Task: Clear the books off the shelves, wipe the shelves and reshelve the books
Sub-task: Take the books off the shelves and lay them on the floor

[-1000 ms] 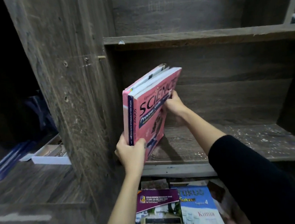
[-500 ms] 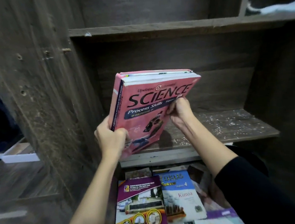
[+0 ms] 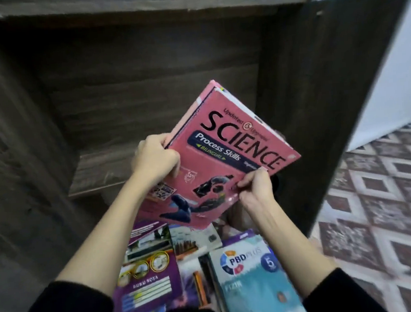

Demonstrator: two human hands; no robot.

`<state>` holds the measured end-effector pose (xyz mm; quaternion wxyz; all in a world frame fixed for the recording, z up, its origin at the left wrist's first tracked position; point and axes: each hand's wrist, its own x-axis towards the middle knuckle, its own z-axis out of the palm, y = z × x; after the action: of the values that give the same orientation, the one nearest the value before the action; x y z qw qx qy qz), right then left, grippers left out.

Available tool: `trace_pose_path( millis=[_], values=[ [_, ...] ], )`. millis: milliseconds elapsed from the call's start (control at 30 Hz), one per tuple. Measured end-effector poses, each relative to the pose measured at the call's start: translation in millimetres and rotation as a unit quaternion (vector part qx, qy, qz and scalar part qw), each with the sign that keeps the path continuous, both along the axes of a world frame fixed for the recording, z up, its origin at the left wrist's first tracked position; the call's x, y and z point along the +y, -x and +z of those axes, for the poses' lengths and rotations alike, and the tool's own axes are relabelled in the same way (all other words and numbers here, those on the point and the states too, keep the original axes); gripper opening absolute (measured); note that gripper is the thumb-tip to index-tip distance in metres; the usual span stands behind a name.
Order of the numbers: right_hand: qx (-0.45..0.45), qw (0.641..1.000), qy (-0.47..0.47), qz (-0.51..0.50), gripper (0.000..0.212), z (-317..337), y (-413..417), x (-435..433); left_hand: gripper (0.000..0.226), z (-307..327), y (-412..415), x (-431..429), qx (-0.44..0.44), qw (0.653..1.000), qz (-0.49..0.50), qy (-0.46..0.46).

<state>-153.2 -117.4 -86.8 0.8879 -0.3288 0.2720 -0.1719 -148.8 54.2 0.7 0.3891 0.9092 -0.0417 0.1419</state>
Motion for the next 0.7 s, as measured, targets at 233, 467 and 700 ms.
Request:
trace_pose_path(
  millis=[233,467,700],
  values=[
    [0.184,0.978,-0.071,-0.068,0.022,-122,45,-51,0.026,-86,-13,-77,0.195,0.967,-0.107,-0.126],
    [0.325,0.925,-0.162,-0.113,0.009,-224,67,-52,0.023,-187,-43,-117,0.36,0.893,-0.191,-0.192],
    [0.419,0.881,-0.2,-0.094,0.016,-275,65,-36,0.046,-277,-65,-130,0.405,0.875,-0.178,-0.194]
  ],
)
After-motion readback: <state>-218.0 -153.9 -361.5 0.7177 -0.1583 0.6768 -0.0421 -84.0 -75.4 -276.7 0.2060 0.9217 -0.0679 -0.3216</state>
